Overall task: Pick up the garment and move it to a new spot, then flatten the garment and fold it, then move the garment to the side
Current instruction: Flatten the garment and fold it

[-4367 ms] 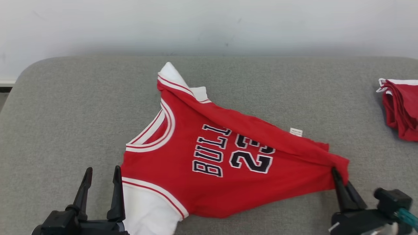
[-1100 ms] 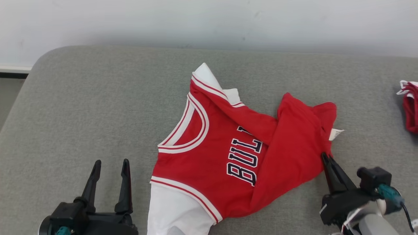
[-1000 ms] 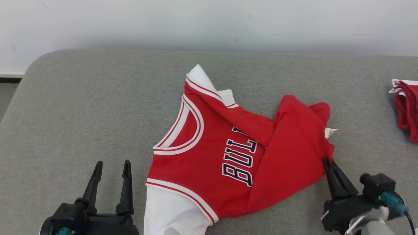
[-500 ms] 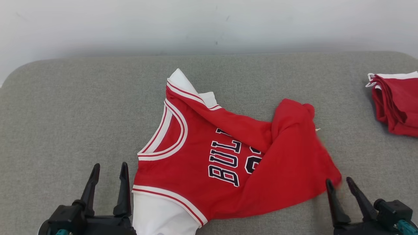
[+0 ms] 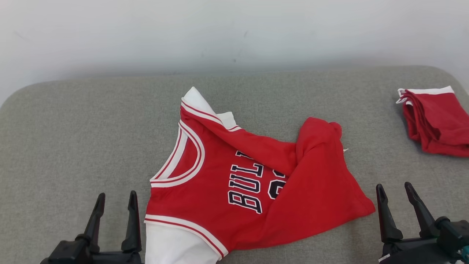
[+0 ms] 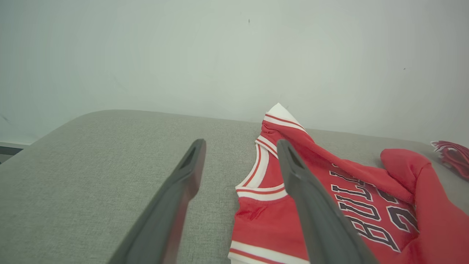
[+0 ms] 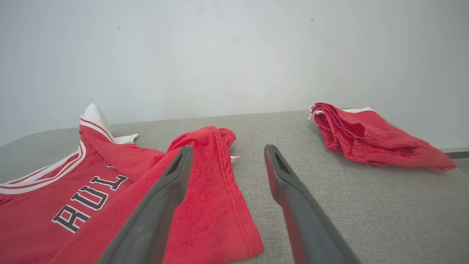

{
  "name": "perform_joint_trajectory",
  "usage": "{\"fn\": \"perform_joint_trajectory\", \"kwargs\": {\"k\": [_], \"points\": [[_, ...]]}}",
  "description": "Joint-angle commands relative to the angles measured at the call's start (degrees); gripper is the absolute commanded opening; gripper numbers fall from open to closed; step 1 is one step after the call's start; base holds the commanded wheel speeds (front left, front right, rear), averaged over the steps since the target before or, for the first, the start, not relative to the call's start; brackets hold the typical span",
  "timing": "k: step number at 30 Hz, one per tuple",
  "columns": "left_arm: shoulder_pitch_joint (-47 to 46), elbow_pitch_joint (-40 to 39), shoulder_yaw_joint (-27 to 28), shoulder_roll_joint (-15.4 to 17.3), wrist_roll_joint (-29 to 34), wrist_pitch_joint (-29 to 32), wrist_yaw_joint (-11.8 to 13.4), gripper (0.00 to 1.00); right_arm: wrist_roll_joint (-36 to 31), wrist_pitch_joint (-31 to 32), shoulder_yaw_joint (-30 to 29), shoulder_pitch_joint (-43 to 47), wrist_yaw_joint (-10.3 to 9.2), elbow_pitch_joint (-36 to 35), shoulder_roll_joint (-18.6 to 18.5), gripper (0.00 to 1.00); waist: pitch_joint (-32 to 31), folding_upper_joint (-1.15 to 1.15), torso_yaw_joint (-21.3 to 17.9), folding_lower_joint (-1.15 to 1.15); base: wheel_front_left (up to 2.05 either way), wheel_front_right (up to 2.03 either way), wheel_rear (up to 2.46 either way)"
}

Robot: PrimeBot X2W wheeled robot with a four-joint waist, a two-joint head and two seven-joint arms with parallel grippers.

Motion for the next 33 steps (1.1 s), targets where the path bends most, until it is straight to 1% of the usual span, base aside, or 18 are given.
{"fn": "perform_joint_trajectory", "kwargs": {"k": [1, 7, 16, 19, 24, 33], "points": [[0.75, -0.32, 0.55, 0.04, 0.43, -0.01, -0.11, 1.00, -0.49, -0.56, -0.14, -0.02, -0.15, -0.33, 0.26, 1.00, -0.77, 0.00, -0.52, 0.00, 0.00, 0.00, 0.00], [2.21, -0.79, 2.43, 0.03, 1.72, -0.01, -0.39, 1.00, -0.85, -1.77, 0.73, 1.29, -0.15, -1.02, 0.59, 1.00, -2.74, 0.00, -1.07, 0.00, 0.00, 0.00, 0.00], [3.66, -0.96, 4.55, 0.66, 3.39, -0.01, -1.49, 1.00, -1.17, -2.61, 0.46, 2.94, -0.15, -1.00, 1.57, 1.00, -4.64, 0.00, -0.57, 0.00, 0.00, 0.00, 0.00], [4.57, -0.91, 4.73, 1.26, 3.26, -0.01, -2.28, 1.00, -0.97, -2.70, 0.18, 3.59, -0.16, -0.89, 1.39, 1.00, -4.93, 0.00, -0.39, 0.00, 0.00, 0.00, 0.00], [5.82, -0.73, 4.95, 2.29, 3.31, -0.01, -2.85, 1.00, -0.53, -2.86, -0.21, 4.22, -0.15, -0.71, 0.98, 1.00, -5.14, 0.00, -0.15, 0.00, 0.00, 0.00, 0.00], [6.89, -0.37, 4.75, 2.42, 3.85, -0.01, -3.30, 1.00, -0.47, -2.92, -0.72, 5.14, -0.15, -0.32, 0.56, 1.00, -5.34, 0.00, 0.61, 0.00, 0.00, 0.00, 0.00]]}}
